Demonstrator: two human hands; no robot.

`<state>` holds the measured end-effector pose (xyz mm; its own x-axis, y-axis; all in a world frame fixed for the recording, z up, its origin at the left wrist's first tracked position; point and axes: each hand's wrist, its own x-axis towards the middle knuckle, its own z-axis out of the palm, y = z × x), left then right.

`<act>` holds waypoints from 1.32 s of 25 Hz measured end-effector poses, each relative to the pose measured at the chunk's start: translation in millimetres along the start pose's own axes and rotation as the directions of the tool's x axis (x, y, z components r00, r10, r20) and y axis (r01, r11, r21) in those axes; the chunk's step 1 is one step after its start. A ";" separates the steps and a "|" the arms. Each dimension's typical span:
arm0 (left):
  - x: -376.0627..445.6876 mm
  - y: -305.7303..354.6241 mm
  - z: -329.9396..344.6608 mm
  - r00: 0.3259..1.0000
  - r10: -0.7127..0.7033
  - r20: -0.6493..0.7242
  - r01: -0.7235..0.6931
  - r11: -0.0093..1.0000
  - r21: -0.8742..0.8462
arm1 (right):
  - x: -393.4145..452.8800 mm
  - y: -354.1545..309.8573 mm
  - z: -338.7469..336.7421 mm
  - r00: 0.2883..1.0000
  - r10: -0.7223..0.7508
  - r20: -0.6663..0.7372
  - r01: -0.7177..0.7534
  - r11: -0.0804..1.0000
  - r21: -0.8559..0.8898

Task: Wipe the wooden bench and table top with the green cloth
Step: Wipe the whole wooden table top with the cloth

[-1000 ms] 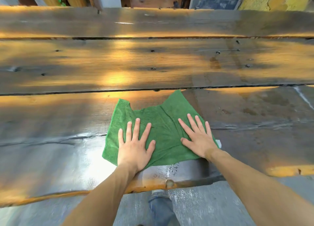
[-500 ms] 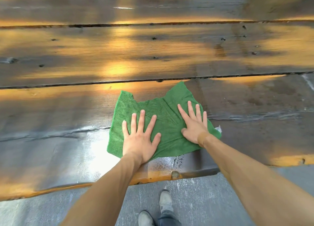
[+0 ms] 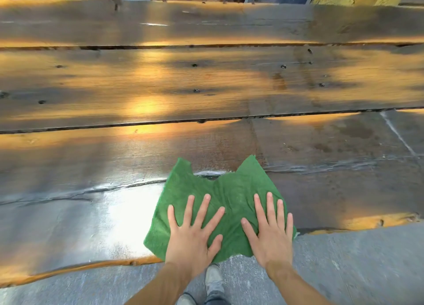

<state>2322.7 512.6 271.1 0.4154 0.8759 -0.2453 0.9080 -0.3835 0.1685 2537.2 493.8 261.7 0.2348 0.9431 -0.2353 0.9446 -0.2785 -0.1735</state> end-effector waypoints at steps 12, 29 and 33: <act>88.1 48.6 -19.9 0.992 0.034 -0.124 -0.039 0.998 -0.038 | 103.8 25.1 -23.3 0.973 0.205 -0.109 -0.208 0.978 -0.011; 371.4 50.0 -79.1 0.943 -0.323 -0.083 0.326 0.945 0.021 | 428.0 51.7 -113.1 0.999 -0.015 -0.034 0.013 0.998 -0.068; 446.1 26.4 -100.4 0.943 -0.323 -0.085 0.328 0.942 0.067 | 499.6 49.3 -126.8 0.999 -0.006 -0.038 0.003 0.998 -0.065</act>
<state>2526.7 922.6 262.0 0.0942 0.9743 -0.2046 0.9955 -0.0932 0.0147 2730.2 974.3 256.8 0.2378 0.9510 -0.1975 0.9583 -0.2629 -0.1120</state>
